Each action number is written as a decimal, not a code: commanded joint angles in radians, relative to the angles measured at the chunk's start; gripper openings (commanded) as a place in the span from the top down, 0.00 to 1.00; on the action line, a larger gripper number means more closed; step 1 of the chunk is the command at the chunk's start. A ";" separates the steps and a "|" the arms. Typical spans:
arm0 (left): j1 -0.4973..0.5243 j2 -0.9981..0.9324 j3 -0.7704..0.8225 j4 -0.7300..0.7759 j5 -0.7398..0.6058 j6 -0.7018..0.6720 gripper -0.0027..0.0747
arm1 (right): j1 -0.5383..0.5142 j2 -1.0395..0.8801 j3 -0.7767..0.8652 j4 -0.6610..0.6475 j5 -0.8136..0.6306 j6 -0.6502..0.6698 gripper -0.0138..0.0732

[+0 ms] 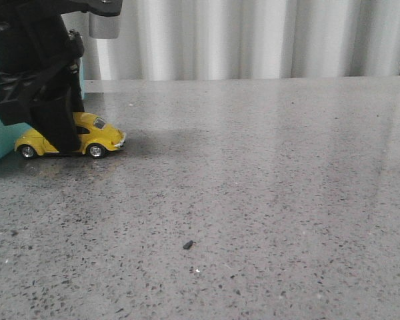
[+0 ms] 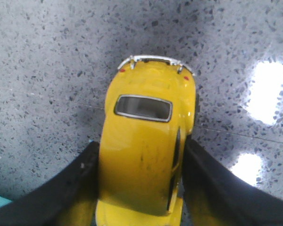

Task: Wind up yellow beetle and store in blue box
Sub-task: 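Close the left gripper around the beetle's body, then lift the beetle with the left gripper and carry it over the box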

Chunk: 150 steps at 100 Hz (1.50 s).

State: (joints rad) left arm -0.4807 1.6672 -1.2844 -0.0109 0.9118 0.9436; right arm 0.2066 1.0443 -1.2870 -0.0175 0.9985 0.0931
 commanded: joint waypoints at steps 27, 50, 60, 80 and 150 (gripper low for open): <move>-0.007 -0.042 -0.084 -0.004 0.040 -0.005 0.87 | 0.003 -0.019 -0.023 -0.003 -0.061 -0.009 0.91; -0.007 -0.042 -0.270 -0.038 0.184 -0.016 0.95 | 0.003 -0.019 -0.023 -0.003 -0.061 -0.009 0.91; -0.007 -0.042 -0.376 -0.083 0.238 -0.019 0.98 | 0.003 -0.019 -0.023 -0.003 -0.061 -0.009 0.91; -0.003 -0.042 -0.580 -0.078 0.349 -0.113 0.99 | 0.003 -0.019 -0.023 -0.003 -0.057 -0.009 0.91; 0.364 -0.110 -0.623 -0.017 0.358 -0.460 0.99 | 0.003 -0.019 -0.023 -0.003 -0.047 -0.009 0.91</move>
State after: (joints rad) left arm -0.1465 1.5946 -1.8967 0.0073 1.2671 0.5146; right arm 0.2066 1.0443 -1.2870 -0.0175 1.0002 0.0931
